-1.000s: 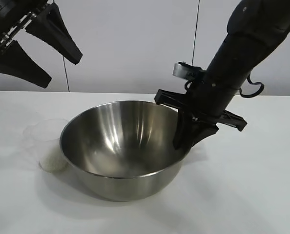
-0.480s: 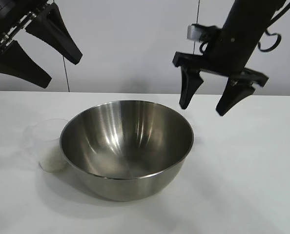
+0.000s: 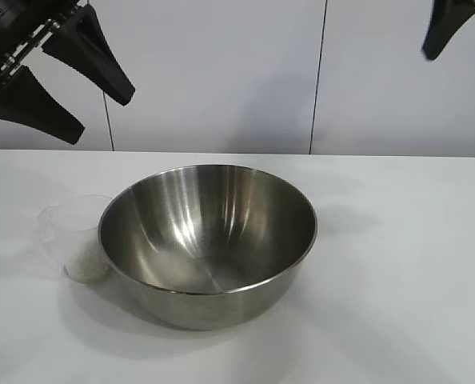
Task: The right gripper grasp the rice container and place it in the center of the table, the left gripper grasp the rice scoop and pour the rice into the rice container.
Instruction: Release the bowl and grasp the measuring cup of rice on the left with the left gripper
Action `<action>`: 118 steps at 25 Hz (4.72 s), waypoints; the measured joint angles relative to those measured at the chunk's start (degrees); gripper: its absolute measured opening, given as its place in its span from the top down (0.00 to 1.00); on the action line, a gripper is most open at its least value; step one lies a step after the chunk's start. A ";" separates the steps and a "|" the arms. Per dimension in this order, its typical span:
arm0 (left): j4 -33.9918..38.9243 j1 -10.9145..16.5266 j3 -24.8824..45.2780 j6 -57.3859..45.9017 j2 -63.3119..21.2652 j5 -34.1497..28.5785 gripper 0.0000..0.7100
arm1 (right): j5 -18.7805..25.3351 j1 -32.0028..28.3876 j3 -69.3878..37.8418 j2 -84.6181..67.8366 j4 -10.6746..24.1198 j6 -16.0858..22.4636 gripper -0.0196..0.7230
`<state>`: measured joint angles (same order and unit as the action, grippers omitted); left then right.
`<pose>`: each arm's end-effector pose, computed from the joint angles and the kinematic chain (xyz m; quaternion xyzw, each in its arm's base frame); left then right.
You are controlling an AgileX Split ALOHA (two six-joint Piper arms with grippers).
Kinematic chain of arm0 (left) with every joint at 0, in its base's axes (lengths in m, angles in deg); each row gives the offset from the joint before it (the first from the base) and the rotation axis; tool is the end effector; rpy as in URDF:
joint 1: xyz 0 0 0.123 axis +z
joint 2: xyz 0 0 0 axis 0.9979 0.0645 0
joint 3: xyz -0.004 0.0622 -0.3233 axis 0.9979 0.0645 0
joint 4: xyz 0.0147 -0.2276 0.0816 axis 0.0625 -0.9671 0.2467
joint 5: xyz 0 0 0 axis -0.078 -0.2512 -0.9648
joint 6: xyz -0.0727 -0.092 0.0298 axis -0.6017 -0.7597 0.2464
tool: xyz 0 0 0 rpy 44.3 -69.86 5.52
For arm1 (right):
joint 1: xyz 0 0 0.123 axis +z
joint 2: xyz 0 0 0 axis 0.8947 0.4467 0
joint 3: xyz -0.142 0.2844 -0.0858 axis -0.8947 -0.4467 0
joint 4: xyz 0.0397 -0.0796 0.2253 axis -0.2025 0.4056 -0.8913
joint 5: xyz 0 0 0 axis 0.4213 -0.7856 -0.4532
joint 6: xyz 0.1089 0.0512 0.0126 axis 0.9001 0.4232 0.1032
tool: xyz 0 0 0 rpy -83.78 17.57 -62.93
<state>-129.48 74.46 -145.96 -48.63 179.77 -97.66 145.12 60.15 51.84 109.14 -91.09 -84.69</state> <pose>0.3122 -0.1386 0.2977 0.1019 0.9277 -0.3318 0.1375 0.3294 -0.0144 0.3989 -0.0022 0.9542 0.0026 0.2992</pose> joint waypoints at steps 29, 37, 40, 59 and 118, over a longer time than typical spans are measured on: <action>0.00 0.00 0.00 -0.16 0.00 1.12 0.29 | 0.72 -5.48 -47.68 -87.52 -4.16 -7.85 0.30; 0.00 0.00 0.00 -0.16 0.00 1.23 0.29 | -0.75 -0.53 -57.07 -88.36 -2.93 -5.70 0.30; 0.00 0.00 0.00 -0.16 0.00 1.23 0.29 | -1.01 0.12 -59.20 -88.36 -2.81 -4.87 0.30; 0.00 0.00 0.00 -0.16 0.00 1.23 0.29 | 1.06 4.92 -61.02 -88.36 -0.47 -2.27 0.30; 16.13 1.17 57.92 -1.29 -50.82 60.74 0.32 | 1.06 4.92 -61.02 -88.36 -0.45 -2.07 0.30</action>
<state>-113.34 75.62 -88.04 -49.92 128.95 -36.93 146.18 65.07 -9.18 20.77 -91.54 -86.76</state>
